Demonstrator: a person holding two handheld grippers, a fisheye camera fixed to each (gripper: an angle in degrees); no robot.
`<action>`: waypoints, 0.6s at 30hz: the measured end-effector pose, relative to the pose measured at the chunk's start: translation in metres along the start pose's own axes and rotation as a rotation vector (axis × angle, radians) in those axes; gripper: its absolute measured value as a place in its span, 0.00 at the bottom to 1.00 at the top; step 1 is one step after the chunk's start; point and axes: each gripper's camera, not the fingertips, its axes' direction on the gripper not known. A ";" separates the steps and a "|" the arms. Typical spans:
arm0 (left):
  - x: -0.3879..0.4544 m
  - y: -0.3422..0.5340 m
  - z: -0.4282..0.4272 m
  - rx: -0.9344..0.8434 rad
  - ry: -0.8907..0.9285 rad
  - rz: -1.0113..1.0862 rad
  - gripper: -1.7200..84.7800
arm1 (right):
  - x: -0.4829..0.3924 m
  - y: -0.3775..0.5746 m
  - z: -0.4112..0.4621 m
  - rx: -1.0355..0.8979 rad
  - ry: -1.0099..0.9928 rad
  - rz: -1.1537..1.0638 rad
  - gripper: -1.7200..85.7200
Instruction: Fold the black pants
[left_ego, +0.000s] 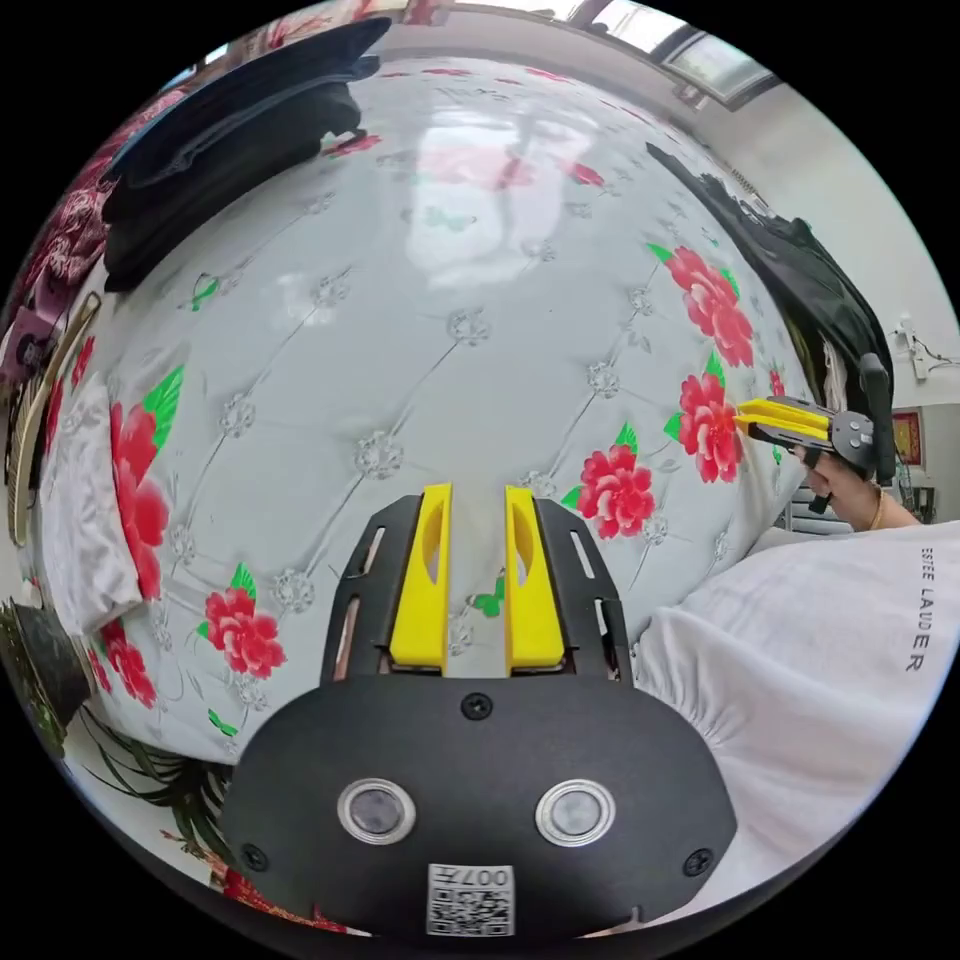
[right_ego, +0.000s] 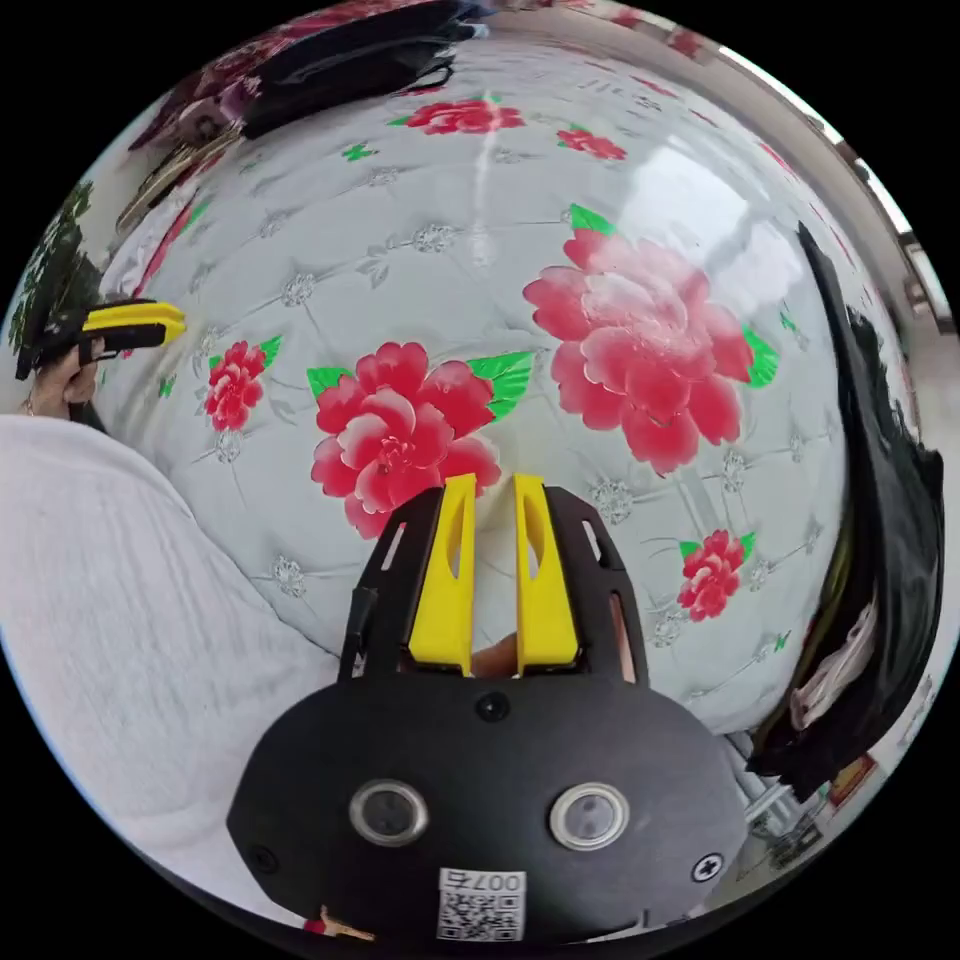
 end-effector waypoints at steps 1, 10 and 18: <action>0.015 -0.012 0.000 0.020 0.017 0.032 0.11 | 0.005 0.001 -0.002 0.028 -0.027 0.046 0.07; 0.112 -0.037 0.055 -0.075 -0.165 0.205 0.11 | 0.071 0.031 -0.005 0.156 -0.298 0.249 0.05; 0.123 -0.025 0.069 -0.059 -0.137 0.150 0.11 | 0.234 0.112 -0.075 0.502 -0.055 0.735 0.10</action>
